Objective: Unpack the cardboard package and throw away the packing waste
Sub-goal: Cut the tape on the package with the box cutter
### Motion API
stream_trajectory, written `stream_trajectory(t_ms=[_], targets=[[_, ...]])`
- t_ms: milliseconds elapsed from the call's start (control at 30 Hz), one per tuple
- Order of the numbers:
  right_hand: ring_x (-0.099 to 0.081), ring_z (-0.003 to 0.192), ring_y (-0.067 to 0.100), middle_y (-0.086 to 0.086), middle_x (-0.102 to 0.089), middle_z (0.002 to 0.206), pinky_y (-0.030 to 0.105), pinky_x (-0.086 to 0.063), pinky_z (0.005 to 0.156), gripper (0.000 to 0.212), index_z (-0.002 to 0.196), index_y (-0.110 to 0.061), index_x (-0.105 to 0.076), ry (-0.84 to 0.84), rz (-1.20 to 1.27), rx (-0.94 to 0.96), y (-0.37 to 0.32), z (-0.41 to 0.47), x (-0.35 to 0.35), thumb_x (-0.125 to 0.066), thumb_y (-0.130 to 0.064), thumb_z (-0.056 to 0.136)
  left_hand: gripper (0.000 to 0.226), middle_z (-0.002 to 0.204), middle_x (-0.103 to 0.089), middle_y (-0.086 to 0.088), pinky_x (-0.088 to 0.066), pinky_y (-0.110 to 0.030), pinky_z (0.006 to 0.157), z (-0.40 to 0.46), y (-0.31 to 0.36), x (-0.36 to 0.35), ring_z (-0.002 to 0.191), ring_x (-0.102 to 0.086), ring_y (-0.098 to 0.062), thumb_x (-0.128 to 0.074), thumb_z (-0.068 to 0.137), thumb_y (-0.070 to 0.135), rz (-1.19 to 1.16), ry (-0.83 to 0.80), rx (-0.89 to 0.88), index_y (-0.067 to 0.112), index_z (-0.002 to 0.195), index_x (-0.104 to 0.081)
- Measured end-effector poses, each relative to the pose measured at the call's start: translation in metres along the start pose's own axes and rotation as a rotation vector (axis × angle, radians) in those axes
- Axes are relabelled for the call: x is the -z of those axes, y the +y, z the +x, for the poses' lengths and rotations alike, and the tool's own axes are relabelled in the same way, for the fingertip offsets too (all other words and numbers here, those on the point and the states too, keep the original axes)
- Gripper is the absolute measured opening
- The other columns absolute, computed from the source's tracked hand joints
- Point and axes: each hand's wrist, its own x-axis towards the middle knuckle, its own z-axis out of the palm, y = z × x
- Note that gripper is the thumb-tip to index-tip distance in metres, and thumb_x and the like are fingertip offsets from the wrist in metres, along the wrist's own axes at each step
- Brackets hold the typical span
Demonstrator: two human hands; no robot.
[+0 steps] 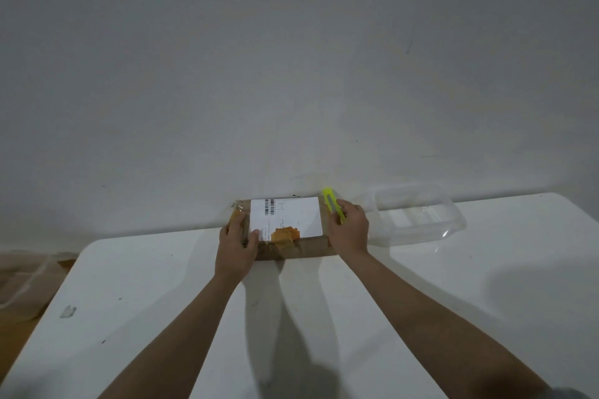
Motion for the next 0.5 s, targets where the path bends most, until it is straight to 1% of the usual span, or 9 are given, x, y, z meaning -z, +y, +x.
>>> stream_trajectory(t_ms=[67,133,200,233,300,367,400,433,500], targets=[[-0.055,0.094,0.032,0.011,-0.052,0.092,0.029,-0.043,0.079,0.024,0.108,-0.004,-0.064,0.021,-0.005,-0.022,0.004,0.001,-0.008,-0.054,-0.004,0.086,0.054,0.141,-0.044,-0.011,-0.033,-0.030,0.094,0.001,-0.001,0.000,0.131,-0.034,-0.023,-0.053,0.093,0.026,-0.001,-0.003,0.010,0.018,0.143,-0.033],[-0.053,0.101,0.031,0.016,-0.051,0.106,0.026,-0.041,0.084,0.028,0.113,-0.007,-0.063,0.003,0.021,-0.064,0.009,0.001,-0.013,-0.057,-0.006,0.085,0.055,0.140,-0.043,-0.011,-0.034,-0.030,0.092,0.000,-0.002,0.001,0.130,-0.036,-0.022,-0.054,0.093,0.027,-0.005,-0.002,0.010,0.020,0.143,-0.033],[-0.051,0.107,0.023,0.014,-0.049,0.119,0.022,-0.038,0.088,0.035,0.122,-0.013,-0.059,-0.085,0.082,-0.114,0.010,0.000,-0.015,-0.055,-0.010,0.087,0.055,0.139,-0.043,-0.011,-0.035,-0.030,0.091,0.000,-0.001,0.002,0.130,-0.036,-0.021,-0.055,0.092,0.027,-0.023,-0.001,0.014,0.021,0.143,-0.033],[-0.049,0.109,0.019,0.011,-0.048,0.127,0.022,-0.036,0.090,0.040,0.129,-0.018,-0.054,-0.145,0.115,-0.142,0.010,0.000,-0.017,-0.052,-0.013,0.089,0.056,0.139,-0.043,-0.010,-0.035,-0.031,0.093,0.001,-0.003,0.002,0.132,-0.035,-0.021,-0.056,0.092,0.026,-0.033,-0.003,0.010,0.021,0.143,-0.032],[-0.049,0.118,0.018,0.004,-0.045,0.140,0.026,-0.038,0.095,0.049,0.141,-0.028,-0.040,-0.248,0.146,-0.192,0.010,0.001,-0.019,-0.045,-0.020,0.093,0.059,0.144,-0.040,-0.005,-0.034,-0.036,0.104,0.003,-0.006,0.003,0.137,-0.031,-0.022,-0.056,0.093,0.026,-0.049,-0.027,-0.022,0.020,0.145,-0.030],[-0.049,0.123,0.022,-0.001,-0.044,0.145,0.036,-0.040,0.102,0.051,0.145,-0.035,-0.031,-0.298,0.123,-0.217,0.010,0.003,-0.019,-0.041,-0.027,0.095,0.060,0.152,-0.033,0.000,-0.031,-0.042,0.112,0.006,-0.010,0.004,0.141,-0.028,-0.021,-0.054,0.093,0.027,-0.065,-0.060,-0.055,0.019,0.147,-0.028],[-0.050,0.123,0.023,-0.002,-0.045,0.145,0.038,-0.041,0.103,0.051,0.145,-0.037,-0.030,-0.309,0.105,-0.223,0.010,0.004,-0.018,-0.041,-0.029,0.096,0.061,0.153,-0.030,0.002,-0.031,-0.041,0.112,0.006,-0.011,0.004,0.141,-0.027,-0.020,-0.054,0.094,0.027,-0.072,-0.069,-0.055,0.019,0.147,-0.027],[-0.050,0.123,0.023,-0.003,-0.047,0.144,0.037,-0.041,0.103,0.051,0.145,-0.038,-0.029,-0.317,0.094,-0.223,0.010,0.004,-0.017,-0.041,-0.031,0.096,0.061,0.154,-0.029,0.002,-0.030,-0.038,0.112,0.007,-0.011,0.004,0.141,-0.028,-0.019,-0.054,0.094,0.026,-0.071,-0.072,-0.054,0.018,0.147,-0.027],[-0.048,0.125,0.021,-0.004,-0.046,0.144,0.029,-0.038,0.100,0.052,0.146,-0.036,-0.027,-0.325,0.080,-0.213,0.010,0.004,-0.016,-0.041,-0.031,0.097,0.060,0.154,-0.030,0.001,-0.031,-0.032,0.110,0.007,-0.011,0.004,0.140,-0.029,-0.019,-0.054,0.094,0.025,-0.069,-0.071,-0.052,0.017,0.147,-0.027]])
